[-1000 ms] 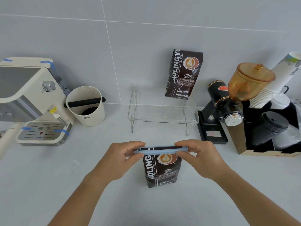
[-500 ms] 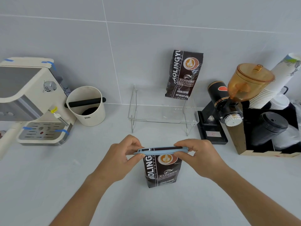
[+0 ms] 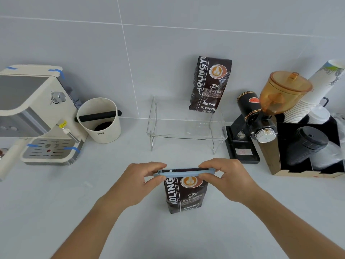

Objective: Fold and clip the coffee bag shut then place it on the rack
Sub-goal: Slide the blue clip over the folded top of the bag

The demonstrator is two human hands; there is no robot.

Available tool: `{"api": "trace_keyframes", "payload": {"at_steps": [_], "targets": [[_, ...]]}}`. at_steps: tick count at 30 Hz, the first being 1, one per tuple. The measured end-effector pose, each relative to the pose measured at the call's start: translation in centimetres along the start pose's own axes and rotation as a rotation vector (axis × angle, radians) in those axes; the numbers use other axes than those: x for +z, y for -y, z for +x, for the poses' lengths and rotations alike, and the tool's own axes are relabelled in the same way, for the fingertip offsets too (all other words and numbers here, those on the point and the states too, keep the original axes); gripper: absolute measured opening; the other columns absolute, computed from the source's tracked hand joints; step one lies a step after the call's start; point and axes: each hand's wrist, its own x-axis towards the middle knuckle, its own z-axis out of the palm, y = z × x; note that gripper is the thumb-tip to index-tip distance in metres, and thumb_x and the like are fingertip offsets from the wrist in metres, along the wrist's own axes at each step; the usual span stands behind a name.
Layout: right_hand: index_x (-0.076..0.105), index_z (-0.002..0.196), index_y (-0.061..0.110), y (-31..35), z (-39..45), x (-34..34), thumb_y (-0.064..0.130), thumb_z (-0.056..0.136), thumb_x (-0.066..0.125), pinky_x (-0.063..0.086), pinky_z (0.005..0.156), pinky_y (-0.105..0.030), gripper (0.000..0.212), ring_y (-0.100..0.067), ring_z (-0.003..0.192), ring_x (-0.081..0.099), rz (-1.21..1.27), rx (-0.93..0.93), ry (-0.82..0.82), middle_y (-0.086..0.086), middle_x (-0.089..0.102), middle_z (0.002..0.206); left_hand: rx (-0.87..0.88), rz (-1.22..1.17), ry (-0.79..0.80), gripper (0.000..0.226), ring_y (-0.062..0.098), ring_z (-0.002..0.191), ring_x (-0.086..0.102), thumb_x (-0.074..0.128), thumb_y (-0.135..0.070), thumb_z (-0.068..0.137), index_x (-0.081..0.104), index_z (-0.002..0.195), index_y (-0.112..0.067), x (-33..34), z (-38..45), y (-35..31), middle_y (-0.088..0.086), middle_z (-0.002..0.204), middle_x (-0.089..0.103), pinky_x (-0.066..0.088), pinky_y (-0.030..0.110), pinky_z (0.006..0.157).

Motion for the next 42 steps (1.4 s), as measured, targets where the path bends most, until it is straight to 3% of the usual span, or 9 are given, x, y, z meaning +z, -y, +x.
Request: {"api": "trace_keyframes", "payload": {"at_steps": [2,4,7,10,19,22,25,33,42], "targets": [[0.074,0.101,0.016,0.0,-0.1,0.0,0.022,0.078,0.075,0.045,0.06,-0.004,0.024,-0.002,0.091,0.058,0.005,-0.019,0.004,0.011,0.069,0.085,0.021,0.064,0.082,0.026,-0.019,0.091,0.059,0.063,-0.032,0.088,0.066,0.114,-0.032,-0.5,0.2,0.0,-0.027,0.097,0.064,0.045,0.007,0.081],[0.074,0.101,0.017,0.0,-0.2,0.0,0.022,0.078,0.075,0.045,0.057,-0.006,0.023,-0.006,0.09,0.059,-0.002,-0.025,0.004,0.008,0.072,0.086,0.051,0.135,0.149,0.021,-0.001,0.086,0.061,0.055,-0.04,0.09,0.067,0.104,-0.03,-1.0,0.4,-0.2,-0.013,0.088,0.065,0.051,0.024,0.079],[0.074,0.101,0.018,0.0,-0.4,-0.1,0.023,0.078,0.075,0.045,0.056,-0.007,0.023,-0.007,0.089,0.06,-0.009,-0.019,-0.001,0.019,0.067,0.084,0.083,0.195,0.148,0.036,0.009,0.08,0.058,0.044,-0.054,0.085,0.065,0.096,-0.027,-1.1,0.4,-0.4,-0.007,0.084,0.062,0.051,0.035,0.076],[0.074,0.101,0.018,0.1,-0.6,0.0,0.023,0.079,0.075,0.047,0.058,-0.008,0.023,-0.001,0.092,0.058,0.005,0.001,-0.005,0.027,0.062,0.083,0.098,0.212,0.117,0.037,0.01,0.077,0.059,0.045,-0.054,0.084,0.066,0.094,-0.024,-0.8,0.2,-0.4,-0.006,0.083,0.064,0.051,0.035,0.074],[0.074,0.103,0.019,0.2,-0.7,0.1,0.021,0.078,0.076,0.043,0.062,-0.002,0.025,-0.006,0.084,0.062,-0.002,0.033,-0.019,0.013,0.068,0.088,0.079,0.212,0.072,0.022,0.014,0.073,0.06,0.056,-0.039,0.084,0.068,0.091,-0.022,-0.5,0.0,-0.8,-0.003,0.08,0.067,0.051,0.038,0.071],[0.075,0.099,0.015,0.5,-0.9,0.4,0.016,0.075,0.078,0.041,0.06,-0.001,0.024,0.014,0.081,0.056,0.001,-0.007,-0.067,0.013,0.067,0.082,0.066,0.201,0.052,0.016,0.016,0.074,0.062,0.059,-0.035,0.085,0.068,0.091,-0.023,-0.3,-0.1,-0.8,-0.003,0.081,0.068,0.052,0.04,0.072],[0.076,0.096,0.013,0.5,-1.1,0.6,0.015,0.074,0.08,0.04,0.06,0.0,0.023,0.017,0.079,0.054,0.014,0.002,-0.087,0.015,0.065,0.08,0.05,0.175,0.036,0.022,0.018,0.076,0.062,0.056,-0.039,0.082,0.068,0.092,-0.023,-0.1,-0.1,-0.8,-0.002,0.081,0.068,0.053,0.04,0.072],[0.074,0.099,0.025,0.0,-0.2,0.3,0.021,0.073,0.08,0.044,0.069,-0.003,0.027,0.002,0.088,0.059,0.086,0.124,-0.003,0.029,0.064,0.083,0.041,-0.025,0.021,0.014,0.003,0.068,0.061,0.066,-0.014,0.086,0.071,0.096,-0.022,0.1,-0.6,-0.8,-0.011,0.081,0.067,0.04,0.005,0.059],[0.073,0.106,0.027,0.5,0.2,0.1,0.022,0.074,0.079,0.044,0.07,-0.002,0.033,0.014,0.081,0.055,0.11,0.173,0.068,0.029,0.062,0.085,-0.01,-0.155,-0.021,0.038,0.011,0.076,0.068,0.071,-0.015,0.083,0.063,0.093,-0.05,0.0,-0.7,-0.5,-0.017,0.092,0.07,0.053,0.021,0.068]]}}
